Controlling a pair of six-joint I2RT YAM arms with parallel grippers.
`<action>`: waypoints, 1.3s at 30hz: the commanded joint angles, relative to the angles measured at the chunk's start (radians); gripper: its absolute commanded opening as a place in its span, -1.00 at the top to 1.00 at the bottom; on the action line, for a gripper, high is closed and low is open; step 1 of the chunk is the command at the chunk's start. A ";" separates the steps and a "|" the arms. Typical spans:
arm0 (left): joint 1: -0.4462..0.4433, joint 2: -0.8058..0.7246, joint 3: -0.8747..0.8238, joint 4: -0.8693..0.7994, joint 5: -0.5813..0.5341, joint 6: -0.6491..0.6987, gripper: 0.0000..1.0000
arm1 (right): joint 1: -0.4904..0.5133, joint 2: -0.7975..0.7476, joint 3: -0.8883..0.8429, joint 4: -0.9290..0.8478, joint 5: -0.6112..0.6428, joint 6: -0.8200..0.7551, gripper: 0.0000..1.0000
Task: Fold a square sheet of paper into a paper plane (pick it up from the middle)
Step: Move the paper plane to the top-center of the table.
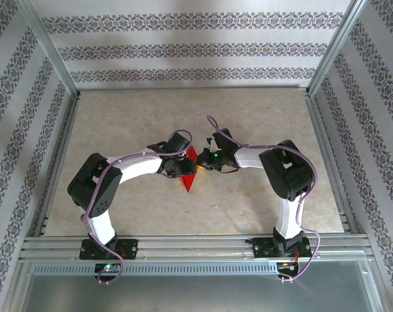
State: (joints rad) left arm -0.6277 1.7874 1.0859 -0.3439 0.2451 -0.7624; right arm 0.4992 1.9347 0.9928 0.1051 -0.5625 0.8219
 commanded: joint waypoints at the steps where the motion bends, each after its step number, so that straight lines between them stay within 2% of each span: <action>1: -0.018 0.025 0.037 -0.084 -0.047 0.035 0.05 | -0.003 0.008 0.019 -0.006 -0.014 -0.018 0.87; 12: -0.043 0.085 0.118 -0.170 -0.112 0.088 0.05 | -0.004 0.006 0.016 -0.001 -0.020 -0.013 0.85; 21: -0.043 0.075 0.114 -0.163 -0.139 0.061 0.43 | -0.007 0.001 0.012 -0.001 -0.019 -0.013 0.80; 31: -0.043 0.090 0.116 -0.168 -0.151 0.019 0.58 | -0.016 -0.013 0.006 -0.004 -0.001 0.011 0.54; 39: -0.043 0.123 0.138 -0.196 -0.161 0.017 0.59 | -0.027 -0.080 -0.022 -0.010 0.054 0.009 0.21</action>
State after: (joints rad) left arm -0.6605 1.8870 1.2030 -0.4839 0.1059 -0.7338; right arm 0.4873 1.9087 0.9897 0.1059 -0.5510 0.8371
